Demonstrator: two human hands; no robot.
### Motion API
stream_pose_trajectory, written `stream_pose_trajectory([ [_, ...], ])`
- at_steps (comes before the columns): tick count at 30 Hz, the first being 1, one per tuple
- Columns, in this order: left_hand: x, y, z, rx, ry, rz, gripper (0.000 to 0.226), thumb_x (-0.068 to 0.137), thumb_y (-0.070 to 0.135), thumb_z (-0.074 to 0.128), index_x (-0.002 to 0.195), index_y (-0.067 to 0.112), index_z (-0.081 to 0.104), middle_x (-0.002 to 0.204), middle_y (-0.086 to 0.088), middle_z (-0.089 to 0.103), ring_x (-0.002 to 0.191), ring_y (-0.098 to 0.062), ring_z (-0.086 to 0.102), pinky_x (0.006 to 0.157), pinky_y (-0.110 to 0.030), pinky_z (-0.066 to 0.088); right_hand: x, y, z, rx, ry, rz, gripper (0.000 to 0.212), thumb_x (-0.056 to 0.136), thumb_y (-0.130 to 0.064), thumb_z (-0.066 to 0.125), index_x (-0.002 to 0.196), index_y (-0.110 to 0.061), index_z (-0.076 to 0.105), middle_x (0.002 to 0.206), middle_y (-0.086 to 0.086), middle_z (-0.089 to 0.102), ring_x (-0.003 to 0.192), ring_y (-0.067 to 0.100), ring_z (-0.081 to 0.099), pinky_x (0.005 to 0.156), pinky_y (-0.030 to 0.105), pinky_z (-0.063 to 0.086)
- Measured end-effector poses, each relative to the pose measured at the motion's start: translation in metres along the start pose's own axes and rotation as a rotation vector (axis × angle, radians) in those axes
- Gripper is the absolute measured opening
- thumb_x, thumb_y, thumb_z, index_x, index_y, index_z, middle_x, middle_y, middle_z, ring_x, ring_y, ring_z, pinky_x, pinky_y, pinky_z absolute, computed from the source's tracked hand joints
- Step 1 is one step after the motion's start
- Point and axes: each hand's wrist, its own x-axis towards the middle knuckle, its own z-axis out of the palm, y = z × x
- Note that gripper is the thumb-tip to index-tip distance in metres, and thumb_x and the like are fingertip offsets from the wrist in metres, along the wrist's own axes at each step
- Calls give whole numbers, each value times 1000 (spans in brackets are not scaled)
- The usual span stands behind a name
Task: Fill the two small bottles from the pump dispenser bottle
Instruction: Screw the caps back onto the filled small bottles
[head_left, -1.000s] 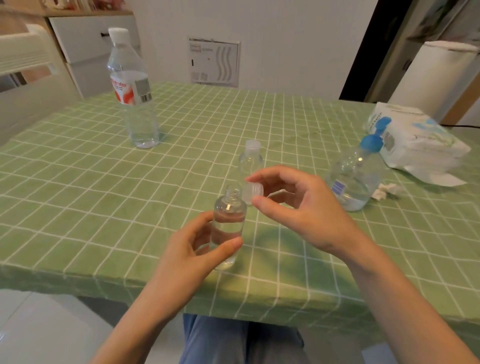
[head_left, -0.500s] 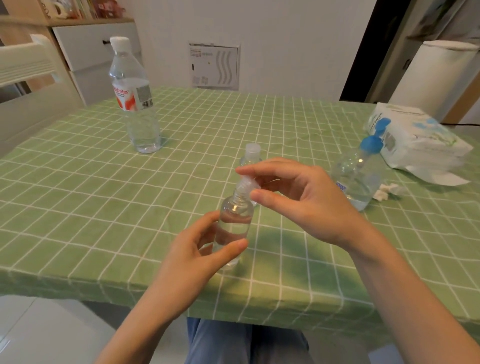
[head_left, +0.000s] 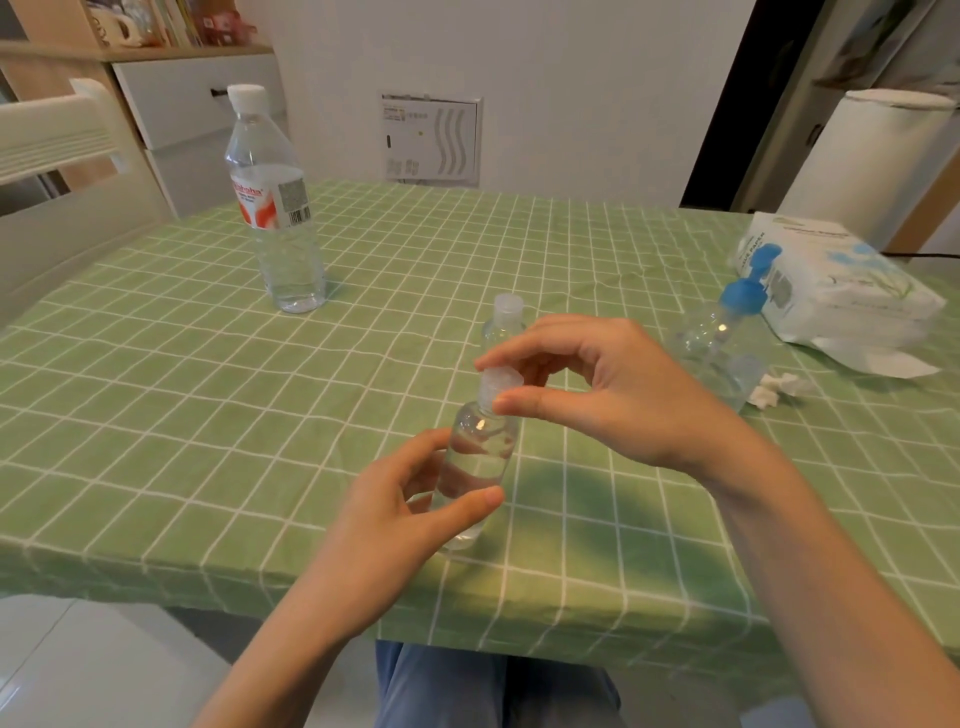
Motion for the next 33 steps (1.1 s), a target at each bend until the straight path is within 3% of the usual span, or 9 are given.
stream_pose_trajectory([
  [5, 1, 1, 4, -24, 4, 6, 41, 63, 44, 74, 102, 33, 66, 95, 1, 72, 94, -14, 67, 92, -51, 48, 6, 2, 11, -82, 144, 54, 36, 62, -48, 78, 69, -21, 54, 68, 0, 65, 58, 8, 56, 58, 23, 49],
  [9, 1, 0, 4, -40, 12, 11, 40, 62, 45, 73, 100, 35, 67, 95, -2, 72, 94, -16, 67, 93, -52, 48, 3, 3, 9, -97, 70, 80, 50, 60, -65, 64, 93, -27, 60, 82, -8, 68, 74, 1, 62, 71, 21, 51],
  [12, 2, 2, 2, -47, 23, 16, 40, 61, 46, 73, 99, 32, 67, 94, -5, 71, 94, -18, 67, 92, -53, 48, -1, 4, 5, -6, 2, 28, 45, 76, -45, 67, 119, -35, 59, 104, -15, 69, 99, -3, 61, 89, 18, 48],
  [15, 3, 4, 3, -48, 22, 19, 39, 61, 45, 73, 98, 33, 67, 94, -5, 71, 93, -17, 67, 92, -53, 48, -1, 3, 5, 14, 63, -16, 28, 79, -23, 74, 105, -31, 69, 101, -12, 72, 95, -2, 64, 88, 15, 48],
  [19, 3, 3, 7, -45, 14, 12, 39, 62, 44, 73, 98, 32, 67, 93, -4, 71, 92, -17, 67, 90, -53, 49, 4, 0, 10, -89, 154, 49, 29, 66, -39, 80, 78, -18, 65, 79, -7, 70, 76, 4, 63, 75, 22, 50],
  [23, 3, 2, 6, -44, 18, 9, 40, 62, 45, 73, 99, 32, 67, 93, -5, 71, 92, -17, 67, 92, -54, 47, 1, 1, 8, -90, 32, 82, 51, 67, -61, 64, 109, -32, 62, 94, -15, 68, 93, -7, 59, 85, 14, 45],
  [26, 4, 4, 4, -42, 31, 6, 41, 61, 47, 72, 99, 32, 66, 93, -4, 72, 92, -16, 67, 93, -53, 47, -2, 4, 4, 44, -29, 55, 40, 83, -41, 63, 123, -36, 59, 112, -19, 67, 109, -9, 56, 97, 13, 41],
  [29, 4, 5, 5, -44, 32, 5, 41, 61, 47, 73, 98, 32, 66, 93, -4, 72, 92, -16, 67, 93, -53, 47, -1, 5, 5, 54, 21, 41, 22, 81, -28, 71, 103, -31, 68, 103, -19, 69, 102, -7, 61, 92, 13, 45],
  [33, 3, 5, 8, -46, 26, 5, 40, 61, 45, 73, 99, 32, 67, 93, -5, 72, 93, -17, 67, 93, -55, 46, 3, 6, 10, -12, 125, 84, 29, 62, -45, 79, 76, -30, 59, 80, -16, 68, 86, -6, 62, 80, 10, 45],
])
